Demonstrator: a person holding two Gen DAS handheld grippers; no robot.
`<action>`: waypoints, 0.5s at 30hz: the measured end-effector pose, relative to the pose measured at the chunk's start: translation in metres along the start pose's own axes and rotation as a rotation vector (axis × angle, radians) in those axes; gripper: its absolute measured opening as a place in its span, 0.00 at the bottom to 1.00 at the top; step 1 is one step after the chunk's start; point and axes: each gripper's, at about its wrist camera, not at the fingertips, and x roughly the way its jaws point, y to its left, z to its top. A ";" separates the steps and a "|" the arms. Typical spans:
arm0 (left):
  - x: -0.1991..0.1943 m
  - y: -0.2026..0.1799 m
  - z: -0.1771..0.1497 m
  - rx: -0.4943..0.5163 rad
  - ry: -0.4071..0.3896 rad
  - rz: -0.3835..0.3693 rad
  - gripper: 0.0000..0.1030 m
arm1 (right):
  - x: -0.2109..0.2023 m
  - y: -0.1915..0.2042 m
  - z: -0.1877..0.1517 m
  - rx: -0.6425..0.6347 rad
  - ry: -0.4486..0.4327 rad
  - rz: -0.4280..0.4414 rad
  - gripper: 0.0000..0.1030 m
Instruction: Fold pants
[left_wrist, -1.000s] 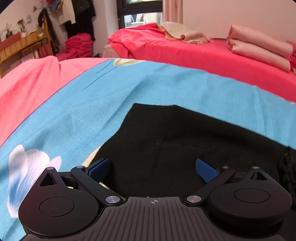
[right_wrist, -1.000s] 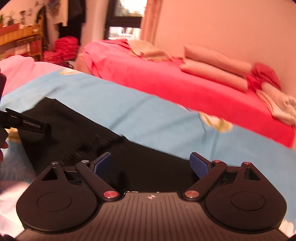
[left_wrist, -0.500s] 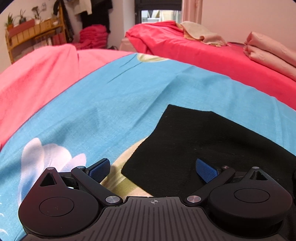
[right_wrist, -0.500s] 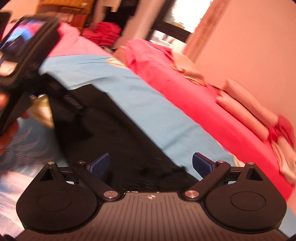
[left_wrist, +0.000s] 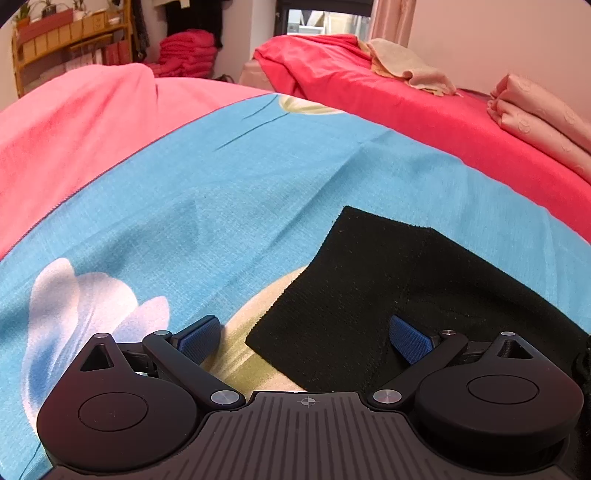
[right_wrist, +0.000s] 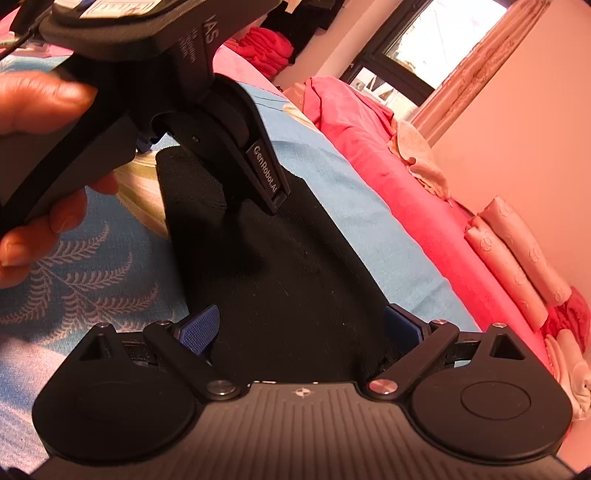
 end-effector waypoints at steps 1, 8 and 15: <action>0.000 0.001 0.000 -0.003 0.000 -0.001 1.00 | 0.000 0.001 0.000 -0.003 -0.001 -0.003 0.93; -0.008 0.020 0.008 -0.045 -0.020 0.011 1.00 | -0.008 0.008 -0.002 -0.007 -0.044 -0.022 0.93; -0.011 0.082 0.021 -0.233 -0.036 0.155 1.00 | -0.006 0.033 0.013 -0.094 -0.088 0.020 0.92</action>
